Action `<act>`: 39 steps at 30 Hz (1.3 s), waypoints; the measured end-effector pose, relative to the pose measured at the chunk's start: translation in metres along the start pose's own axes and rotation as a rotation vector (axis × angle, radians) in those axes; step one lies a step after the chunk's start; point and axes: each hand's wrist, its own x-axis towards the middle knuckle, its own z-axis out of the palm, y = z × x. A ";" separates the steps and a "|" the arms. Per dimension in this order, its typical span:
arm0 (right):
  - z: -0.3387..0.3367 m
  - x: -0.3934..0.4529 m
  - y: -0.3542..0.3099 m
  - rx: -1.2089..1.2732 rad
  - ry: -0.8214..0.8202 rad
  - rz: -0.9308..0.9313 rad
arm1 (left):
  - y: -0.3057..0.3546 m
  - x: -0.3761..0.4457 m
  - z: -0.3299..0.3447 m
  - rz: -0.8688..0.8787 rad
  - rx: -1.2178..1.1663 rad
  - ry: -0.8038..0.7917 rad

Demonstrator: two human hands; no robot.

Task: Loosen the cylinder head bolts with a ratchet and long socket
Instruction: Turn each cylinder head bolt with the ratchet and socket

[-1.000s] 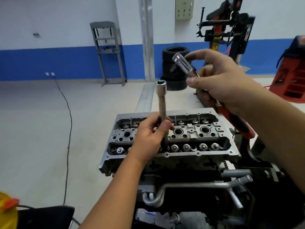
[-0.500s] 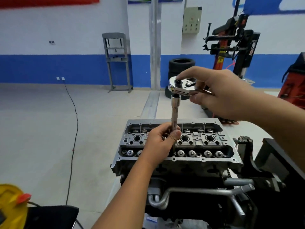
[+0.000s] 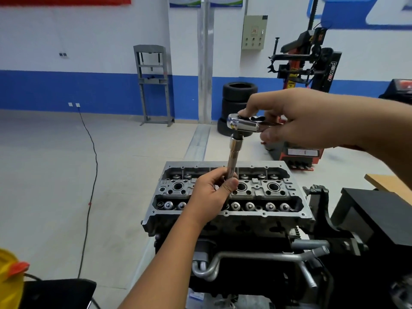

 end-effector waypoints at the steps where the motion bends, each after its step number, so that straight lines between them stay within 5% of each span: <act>1: -0.002 0.000 0.000 -0.020 -0.018 -0.009 | -0.001 0.000 0.000 0.004 0.006 -0.008; 7: -0.018 0.003 -0.009 -0.133 -0.104 0.008 | 0.000 0.000 0.002 0.012 0.017 -0.019; 16: 0.018 -0.018 -0.024 0.156 0.037 0.188 | 0.018 -0.002 0.015 0.086 0.277 0.200; 20: 0.022 -0.017 -0.034 0.134 0.056 0.185 | 0.077 0.035 0.030 0.087 -0.027 0.257; 27: 0.035 -0.006 -0.035 0.002 0.059 0.154 | 0.073 0.055 0.043 -0.016 -0.129 0.338; 31: 0.037 -0.008 -0.032 -0.128 0.029 0.140 | 0.057 0.055 0.037 -0.074 -0.134 0.234; 33: 0.044 -0.021 -0.028 -0.405 0.014 0.153 | 0.058 0.057 0.040 -0.091 -0.080 0.206; 39: 0.043 -0.081 0.008 -0.816 0.147 0.237 | 0.057 0.064 0.041 -0.065 -0.103 0.259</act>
